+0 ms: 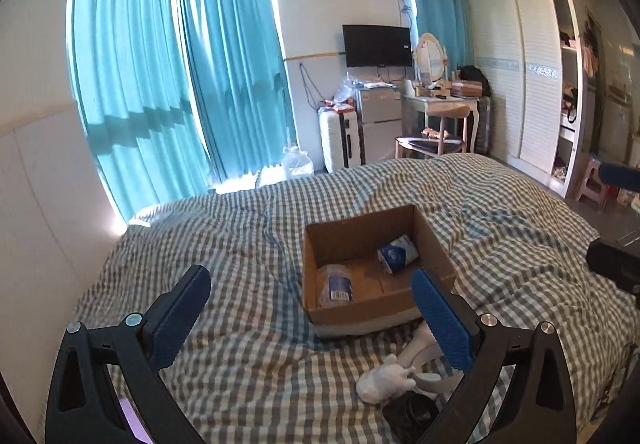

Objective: Organize objects
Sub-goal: 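Move both grippers back toward the remaining items beside the box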

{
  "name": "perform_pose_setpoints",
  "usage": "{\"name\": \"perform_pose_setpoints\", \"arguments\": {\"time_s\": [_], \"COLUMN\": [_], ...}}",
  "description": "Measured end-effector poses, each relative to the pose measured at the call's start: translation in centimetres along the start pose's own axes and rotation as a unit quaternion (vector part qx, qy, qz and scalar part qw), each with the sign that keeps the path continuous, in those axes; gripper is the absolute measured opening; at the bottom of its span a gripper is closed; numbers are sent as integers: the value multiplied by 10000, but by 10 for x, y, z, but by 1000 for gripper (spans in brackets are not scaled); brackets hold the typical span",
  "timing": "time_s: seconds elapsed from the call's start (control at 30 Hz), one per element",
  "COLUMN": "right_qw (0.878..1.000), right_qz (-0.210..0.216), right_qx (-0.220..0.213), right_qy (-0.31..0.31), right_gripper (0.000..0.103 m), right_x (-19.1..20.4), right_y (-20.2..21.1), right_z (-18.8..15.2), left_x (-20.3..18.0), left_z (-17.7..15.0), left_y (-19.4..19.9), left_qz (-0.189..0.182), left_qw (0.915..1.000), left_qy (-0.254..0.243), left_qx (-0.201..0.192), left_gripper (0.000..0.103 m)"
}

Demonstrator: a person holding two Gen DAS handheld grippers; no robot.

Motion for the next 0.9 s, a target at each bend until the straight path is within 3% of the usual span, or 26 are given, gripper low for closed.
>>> {"name": "perform_pose_setpoints", "arguments": {"time_s": [0.13, 0.37, 0.5, 0.73, 0.9], "right_qw": [9997, 9942, 9906, 9877, 9830], "right_qz": [16, 320, 285, -18, 173], "right_qx": [214, 716, 956, 1187, 1285], "right_qy": [-138, -736, -939, -1019, -1300], "right_gripper": [100, 100, 100, 100, 100], "right_x": [3, -1, -6, -16, -19], "right_y": [-21, -74, -94, -116, -128], "right_z": [-30, -82, -109, -136, -154], "left_x": [-4, -35, -53, -63, -77], "left_z": [-34, -89, -118, -145, -154], "left_y": [-17, -52, -76, -106, -123], "left_qz": [-21, -206, -311, -523, -661], "left_qw": [9994, 9959, 9921, 9861, 9815], "left_qy": [136, -231, -371, -131, -207], "left_qx": [308, 852, 1160, 1573, 1783], "left_gripper": [103, 103, 103, 103, 103]}}
Point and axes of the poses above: each gripper's, at about its wrist camera, not at the fingertips, and y roughly against the way its jaws point, x to its left, z to its top, the point moved 6 cm from there along -y, roughly the way its jaws point, and after that the axes turned 5 degrees about z, right-handed, at the moved point
